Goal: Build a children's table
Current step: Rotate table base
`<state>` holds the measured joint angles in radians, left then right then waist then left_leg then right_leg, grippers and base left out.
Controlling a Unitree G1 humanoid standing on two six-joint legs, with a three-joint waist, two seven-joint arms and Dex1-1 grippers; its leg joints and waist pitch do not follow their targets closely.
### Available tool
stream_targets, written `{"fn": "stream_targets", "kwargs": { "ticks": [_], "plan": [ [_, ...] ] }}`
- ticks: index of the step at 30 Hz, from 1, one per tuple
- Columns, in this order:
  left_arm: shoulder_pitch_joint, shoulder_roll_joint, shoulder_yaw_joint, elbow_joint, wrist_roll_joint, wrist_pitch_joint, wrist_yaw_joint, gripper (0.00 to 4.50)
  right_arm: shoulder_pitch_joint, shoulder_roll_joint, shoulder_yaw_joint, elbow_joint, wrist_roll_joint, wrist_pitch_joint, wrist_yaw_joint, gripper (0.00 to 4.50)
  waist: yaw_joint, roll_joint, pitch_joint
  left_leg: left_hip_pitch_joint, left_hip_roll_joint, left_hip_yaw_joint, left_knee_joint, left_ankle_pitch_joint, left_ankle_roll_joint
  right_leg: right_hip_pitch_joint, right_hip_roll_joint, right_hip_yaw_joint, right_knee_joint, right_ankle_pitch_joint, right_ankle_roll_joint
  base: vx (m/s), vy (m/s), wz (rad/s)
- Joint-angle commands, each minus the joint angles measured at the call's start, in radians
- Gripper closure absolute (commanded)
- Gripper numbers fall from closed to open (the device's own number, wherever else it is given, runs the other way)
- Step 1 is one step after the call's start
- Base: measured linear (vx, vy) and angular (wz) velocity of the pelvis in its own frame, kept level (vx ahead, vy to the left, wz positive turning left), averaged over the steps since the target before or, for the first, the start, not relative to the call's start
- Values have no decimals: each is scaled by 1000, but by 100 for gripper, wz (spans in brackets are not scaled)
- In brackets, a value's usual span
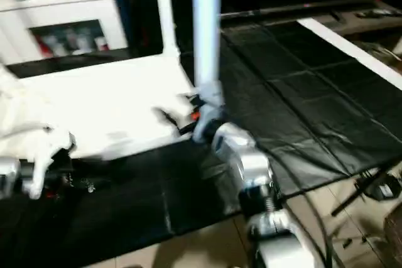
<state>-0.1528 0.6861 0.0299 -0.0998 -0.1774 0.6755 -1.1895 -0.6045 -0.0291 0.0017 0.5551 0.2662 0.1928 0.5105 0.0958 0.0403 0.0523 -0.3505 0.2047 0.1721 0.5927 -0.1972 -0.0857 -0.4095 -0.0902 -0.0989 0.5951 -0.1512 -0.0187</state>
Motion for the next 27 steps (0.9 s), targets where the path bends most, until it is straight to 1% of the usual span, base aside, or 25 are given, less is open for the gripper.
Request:
{"fn": "stream_targets", "kwargs": {
  "ticks": [1, 2, 3, 4, 5, 6, 7, 8, 9, 10, 11, 12, 13, 14, 15, 16, 17, 18, 19, 20, 21, 25, 27],
  "plan": [
    [-23, -27, -20, -31, 22, 30, 77, 123, -41, -24, -41, 62, -12, -41, -52, 0, -9, 14, -50, 27, 19, -6, -87, -372, -30, 25, -50, 51, -90, -495, -137, 0, 0, 0],
    [-25, -30, -23, -29, 24, 31, 81, 109, -43, -25, -42, 66, -12, -42, -52, 0, -11, 15, -49, 24, 19, -8, -88, -377, -30, 29, -49, 50, -88, -496, -135, 0, 0, 0],
    [-28, -35, -32, -28, 27, 35, 93, 95, -48, -28, -46, 75, -12, -44, -52, 0, -9, 12, -51, 23, 18, -9, -88, -375, -26, 31, -51, 50, -90, -499, -128, 0, 0, 0],
    [-32, -36, -61, -18, 51, 24, 113, 92, -57, -30, -45, 93, -16, -58, -47, 0, -12, 10, -52, 13, 17, -11, -89, -360, -19, 38, -52, 50, -86, -488, -125, 0, 0, 0],
    [-32, -36, -61, -18, 51, 24, 113, 86, -57, -30, -45, 93, -16, -58, -47, 0, -14, 11, -55, 10, 17, -12, -89, -346, -14, 40, -52, 50, -85, -481, -121, 0, 0, 0],
    [-49, -42, -81, 14, 84, 3, 144, 76, -57, -31, -43, 97, -20, -67, -44, 0, -14, 10, -56, 9, 15, -11, -87, -330, -10, 40, -52, 50, -85, -467, -122, 0, 0, 0],
    [-57, -46, -87, 27, 97, -6, 160, 62, -58, -31, -42, 101, -21, -71, -43, 0, -14, 12, -56, 9, 14, -10, -86, -324, -7, 39, -50, 51, -85, -462, -122, 0, 0, 0],
    [-67, -51, -93, 44, 111, -17, 179, 62, -60, -31, -42, 107, -23, -78, -43, 0, -14, 11, -57, 11, 14, -9, -85, -318, -7, 38, -50, 51, -86, -457, -124, 0, 0, 0],
    [-80, -59, -95, 62, 118, -16, 202, 52, -60, -31, -43, 115, -26, -86, -43, 0, -14, 18, -58, 9, 13, -10, -83, -307, -7, 40, -50, 51, -83, -442, -129, 0, 0, 0],
    [-102, -70, -104, 87, 131, -12, 238, 44, -62, -36, -45, 133, -31, -104, -46, 0, -14, 15, -62, 6, 14, -9, -82, -285, -9, 44, -49, 50, -78, -400, -140, 0, 0, 0],
    [-112, -77, -109, 102, 137, -13, 251, 44, -61, -40, -45, 137, -33, -110, -43, 0, -14, 20, -63, 6, 15, -11, -82, -280, -11, 44, -49, 49, -74, -382, -147, 0, 0, 0],
    [-117, -81, -112, 109, 141, -15, 258, 33, -61, -42, -45, 139, -33, -112, -42, 0, -14, 19, -63, 7, 14, -9, -81, -279, -10, 43, -47, 49, -76, -373, -153, 0, 0, 0],
    [-129, -90, -117, 127, 145, -16, 276, 10, -63, -47, -48, 146, -34, -119, -45, 0, -13, 17, -64, 4, 16, -10, -82, -271, -9, 47, -48, 49, -70, -342, -168, 0, 0, 0],
    [-137, -95, -121, 139, 147, -18, 287, 4, -66, -50, -51, 153, -35, -124, -48, 0, -14, 22, -65, 6, 15, -8, -80, -271, -9, 45, -46, 49, -69, -320, -176, 0, 0, 0],
    [-149, -104, -127, 165, 156, -35, 307, 4, -70, -54, -57, 160, -33, -129, -50, 0, -13, 28, -66, 7, 15, -9, -79, -274, -10, 45, -46, 49, -68, -309, -182, 0, 0, 0],
    [-154, -107, -130, 177, 162, -46, 315, 2, -71, -56, -59, 161, -33, -130, -50, 0, -14, 23, -66, 5, 14, -9, -79, -278, -10, 48, -45, 48, -67, -296, -189, 0, 0, 0],
    [-160, -108, -138, 194, 174, -61, 324, 0, -73, -60, -63, 165, -33, -132, -53, 0, -15, 21, -66, 1, 13, -9, -79, -274, -8, 52, -47, 48, -65, -290, -192, 0, 0, 0],
    [-168, -113, -143, 212, 184, -78, 334, 0, -75, -64, -67, 169, -33, -134, -55, 0, -15, 20, -66, 0, 12, -9, -79, -272, -5, 54, -47, 48, -67, -295, -190, 0, 0, 0],
    [-172, -116, -145, 224, 188, -88, 340, 0, -76, -67, -70, 172, -34, -136, -56, 0, -14, 20, -66, 3, 12, -8, -78, -272, -3, 52, -47, 48, -68, -305, -187, 0, 0, 0],
    [-179, -123, -147, 240, 196, -103, 355, 0, -76, -69, -72, 176, -36, -141, -57, 0, -16, 27, -66, 4, 13, -8, -77, -277, -6, 51, -48, 48, -70, -305, -188, 0, 0, 0],
    [-183, -129, -147, 249, 200, -112, 365, 0, -76, -70, -74, 179, -38, -145, -57, 0, -16, 22, -67, 3, 13, -8, -77, -274, -4, 54, -48, 47, -69, -304, -188, 0, 0, 0],
    [-192, -150, -133, 263, 195, -149, 405, 0, -66, -75, -68, 180, -46, -158, -54, 0, -15, 22, -66, 2, 14, -7, -76, -268, 0, 52, -49, 47, -69, -314, -190, 0, 0, 0],
    [-192, -159, -119, 269, 180, -174, 422, 0, -60, -75, -65, 181, -44, -166, -52, 0, -15, 20, -66, 2, 15, -7, -76, -263, 4, 52, -49, 47, -69, -311, -191, 0, 0, 0]
  ]
}}
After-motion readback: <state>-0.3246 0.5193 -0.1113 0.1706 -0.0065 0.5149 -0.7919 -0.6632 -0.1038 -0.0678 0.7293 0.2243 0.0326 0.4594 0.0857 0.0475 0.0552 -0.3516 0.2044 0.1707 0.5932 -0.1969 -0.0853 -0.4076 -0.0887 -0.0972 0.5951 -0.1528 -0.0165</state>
